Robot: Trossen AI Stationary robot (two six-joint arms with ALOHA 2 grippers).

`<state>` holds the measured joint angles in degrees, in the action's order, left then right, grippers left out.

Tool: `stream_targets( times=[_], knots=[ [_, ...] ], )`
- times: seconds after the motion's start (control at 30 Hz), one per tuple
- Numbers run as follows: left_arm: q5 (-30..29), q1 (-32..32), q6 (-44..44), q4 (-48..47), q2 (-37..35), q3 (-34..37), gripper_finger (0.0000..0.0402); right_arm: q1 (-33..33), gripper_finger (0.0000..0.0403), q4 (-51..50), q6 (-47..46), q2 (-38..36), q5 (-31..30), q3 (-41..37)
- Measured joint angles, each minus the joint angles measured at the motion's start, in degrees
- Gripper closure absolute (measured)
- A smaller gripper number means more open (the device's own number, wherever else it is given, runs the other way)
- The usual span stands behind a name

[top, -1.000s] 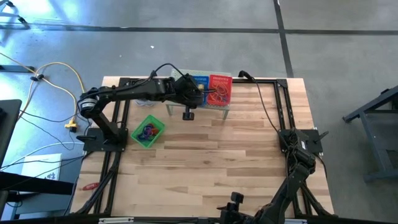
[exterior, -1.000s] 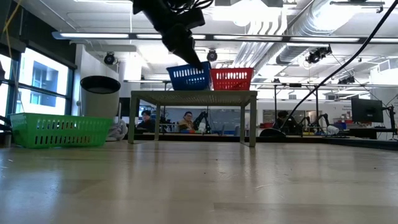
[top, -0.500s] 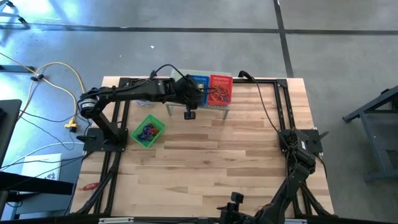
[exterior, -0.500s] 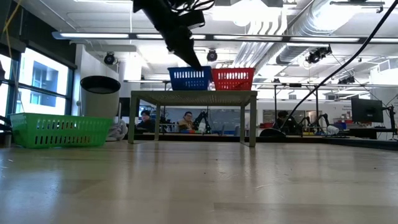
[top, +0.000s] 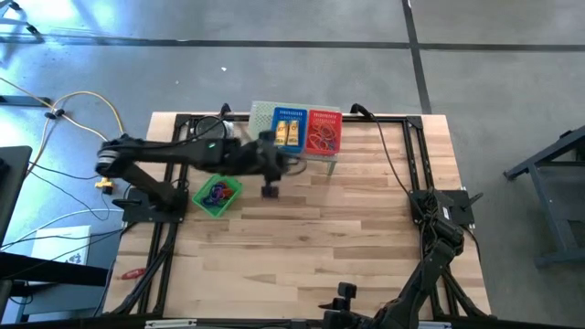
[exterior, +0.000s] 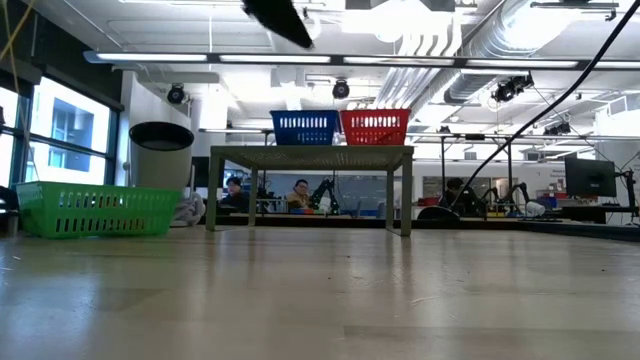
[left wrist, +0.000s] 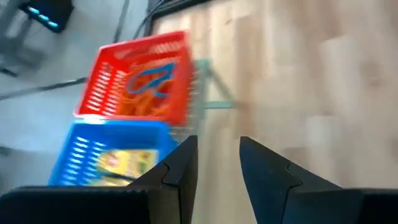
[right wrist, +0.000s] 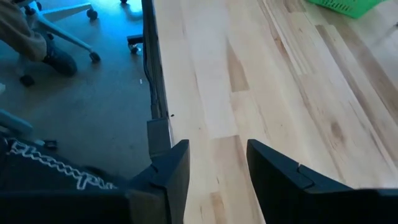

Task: Pick & Place Office Desk Supplies
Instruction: Put the green bin on the shelf

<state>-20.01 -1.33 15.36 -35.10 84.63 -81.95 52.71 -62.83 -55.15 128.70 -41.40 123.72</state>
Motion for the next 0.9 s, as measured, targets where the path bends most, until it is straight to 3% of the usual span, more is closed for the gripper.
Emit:
stream_targets(
  times=[0.13, 0.27, 0.33, 0.43, 0.53, 0.73, 0.9],
  knots=[
    [0.8, 8.1, -16.6, -9.8, -5.4, -0.1, 0.0290, 0.0, 0.0254, 0.1, 1.8, 0.0, 0.7, 0.0],
    [9.3, 16.7, -31.7, -24.5, -9.2, -0.1, 0.0290, 0.0, 0.0254, 0.1, 4.9, 0.0, 1.2, 0.0],
    [13.1, 20.9, -35.7, -32.9, -9.5, -0.1, 0.0290, 0.0, 0.0254, 0.1, 7.0, 0.0, 1.2, 0.0],
    [13.6, 26.9, -36.4, -43.9, -8.9, -0.1, 0.0290, 0.0, 0.0254, 0.1, 9.7, 0.0, 1.2, 0.0],
    [10.7, 31.5, -38.7, -50.4, -8.0, 0.1, 0.0290, 0.0, 0.0254, 0.3, 11.5, 0.0, 1.2, 0.0],
    [3.9, 37.6, -41.1, -52.6, -6.9, 0.4, 0.0290, 0.0, 0.0254, 0.6, 11.9, 0.0, 1.1, 0.0],
    [-4.6, 38.2, -40.7, -53.1, -6.9, 5.4, 0.0290, 0.0, 0.0254, 0.6, 13.1, 0.0, 1.1, 0.0]
  ],
)
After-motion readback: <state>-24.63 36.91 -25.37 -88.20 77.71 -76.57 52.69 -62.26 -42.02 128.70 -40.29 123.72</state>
